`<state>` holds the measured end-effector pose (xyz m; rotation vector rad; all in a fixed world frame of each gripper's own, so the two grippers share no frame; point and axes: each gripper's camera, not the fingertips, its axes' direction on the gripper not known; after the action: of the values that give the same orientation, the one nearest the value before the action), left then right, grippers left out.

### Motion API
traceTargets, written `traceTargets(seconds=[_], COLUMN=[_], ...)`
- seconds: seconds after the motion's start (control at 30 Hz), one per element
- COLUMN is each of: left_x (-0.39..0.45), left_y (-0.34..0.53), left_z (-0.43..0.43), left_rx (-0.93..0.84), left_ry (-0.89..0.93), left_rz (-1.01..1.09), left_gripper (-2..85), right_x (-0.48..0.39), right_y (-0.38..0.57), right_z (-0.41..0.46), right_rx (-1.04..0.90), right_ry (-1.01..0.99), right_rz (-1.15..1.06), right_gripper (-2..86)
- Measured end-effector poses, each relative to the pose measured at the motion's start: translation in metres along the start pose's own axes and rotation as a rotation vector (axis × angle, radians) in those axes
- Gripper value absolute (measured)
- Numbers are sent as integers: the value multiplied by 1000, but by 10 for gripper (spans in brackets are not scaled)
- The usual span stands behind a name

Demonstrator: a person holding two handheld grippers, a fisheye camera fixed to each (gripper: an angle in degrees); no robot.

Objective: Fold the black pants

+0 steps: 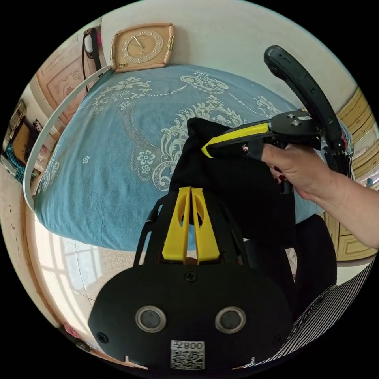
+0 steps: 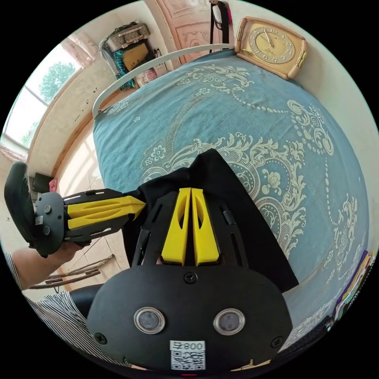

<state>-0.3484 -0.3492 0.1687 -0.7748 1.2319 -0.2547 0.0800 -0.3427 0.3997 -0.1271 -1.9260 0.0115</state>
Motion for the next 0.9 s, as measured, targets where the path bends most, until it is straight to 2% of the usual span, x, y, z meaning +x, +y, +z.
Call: traceTargets(seconds=[0.1,0.2,0.33,0.37,0.53,0.73,0.83,0.9], left_x=[4,16,29,31,31,34,35,31], left_y=[4,8,4,7,9,25,24,23], left_z=[-8,-19,19,21,23,0,23,31], left_rx=[29,103,-63,-14,-30,97,-24,-12], left_ry=[75,75,29,23,43,93,93,105], left_rz=[-19,-7,32,50,33,38,46,58], left_gripper=[1,1,1,1,1,1,1,1], right_x=[4,17,31,34,30,44,52,65], right_y=[-3,-1,-9,-10,-12,52,89,99], right_z=[-10,-26,-14,-14,-32,-95,-104,-89], right_rx=[-36,35,-29,-27,-51,61,36,-59], right_ry=[-35,-27,-81,-103,-72,-118,-97,-93], right_rz=[13,79,107,120,67,101,162,212], right_gripper=[1,1,1,1,1,1,1,1])
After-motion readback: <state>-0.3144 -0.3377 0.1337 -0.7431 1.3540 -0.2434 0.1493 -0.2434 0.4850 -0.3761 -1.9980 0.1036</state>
